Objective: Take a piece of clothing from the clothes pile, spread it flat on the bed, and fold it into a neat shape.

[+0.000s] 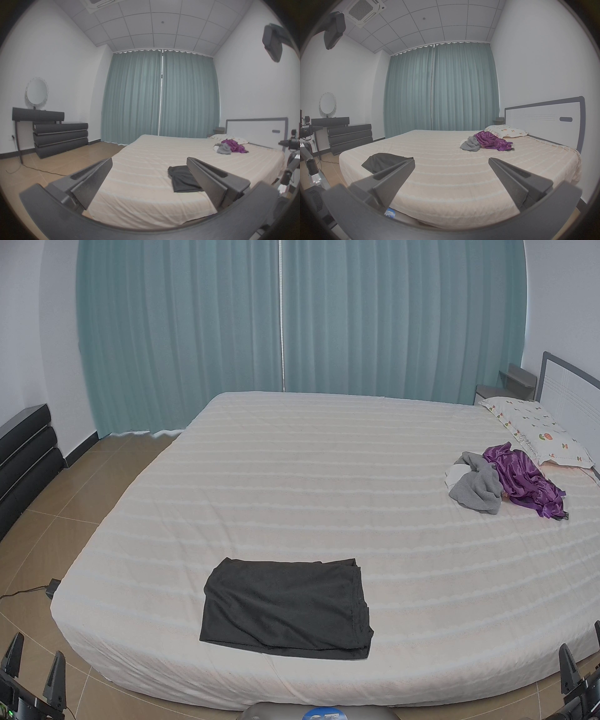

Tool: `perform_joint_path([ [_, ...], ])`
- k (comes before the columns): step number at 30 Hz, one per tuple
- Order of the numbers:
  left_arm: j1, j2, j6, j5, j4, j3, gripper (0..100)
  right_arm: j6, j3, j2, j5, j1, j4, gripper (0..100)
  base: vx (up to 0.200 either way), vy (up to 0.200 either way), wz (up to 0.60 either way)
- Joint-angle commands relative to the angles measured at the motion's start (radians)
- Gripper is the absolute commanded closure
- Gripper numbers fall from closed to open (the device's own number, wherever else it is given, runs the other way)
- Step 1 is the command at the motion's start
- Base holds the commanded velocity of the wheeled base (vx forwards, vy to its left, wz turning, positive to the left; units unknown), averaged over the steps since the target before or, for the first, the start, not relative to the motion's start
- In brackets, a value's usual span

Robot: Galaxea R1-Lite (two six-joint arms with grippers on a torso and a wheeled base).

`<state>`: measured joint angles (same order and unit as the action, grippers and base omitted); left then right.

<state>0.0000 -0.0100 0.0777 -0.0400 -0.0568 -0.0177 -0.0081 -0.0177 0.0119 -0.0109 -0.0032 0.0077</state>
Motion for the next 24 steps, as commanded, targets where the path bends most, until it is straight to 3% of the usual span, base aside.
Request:
perform_joint_path([
  [1,0.0,0.01,-0.055,-0.04,0.009,0.018,0,0.0,0.013,-0.012,0.002,0.0,0.0,0,0.0,0.0,0.0],
  [3,0.0,0.01,-0.058,-0.023,0.025,0.018,0,0.0,0.013,-0.012,0.0,0.0,0.0,0,0.0,0.0,0.0],
  [4,0.0,0.01,-0.073,0.052,0.071,0.013,0,0.002,0.013,-0.012,0.002,0.0,0.0,0,0.0,0.0,0.0],
  [5,0.0,0.01,-0.064,0.075,0.072,0.015,0,0.0,0.013,-0.012,0.002,0.0,0.0,0,0.0,0.0,0.0],
  [24,0.0,0.01,-0.081,0.04,0.06,0.018,0,0.019,0.013,-0.012,-0.001,0.0,-0.002,0,0.0,0.0,0.0],
])
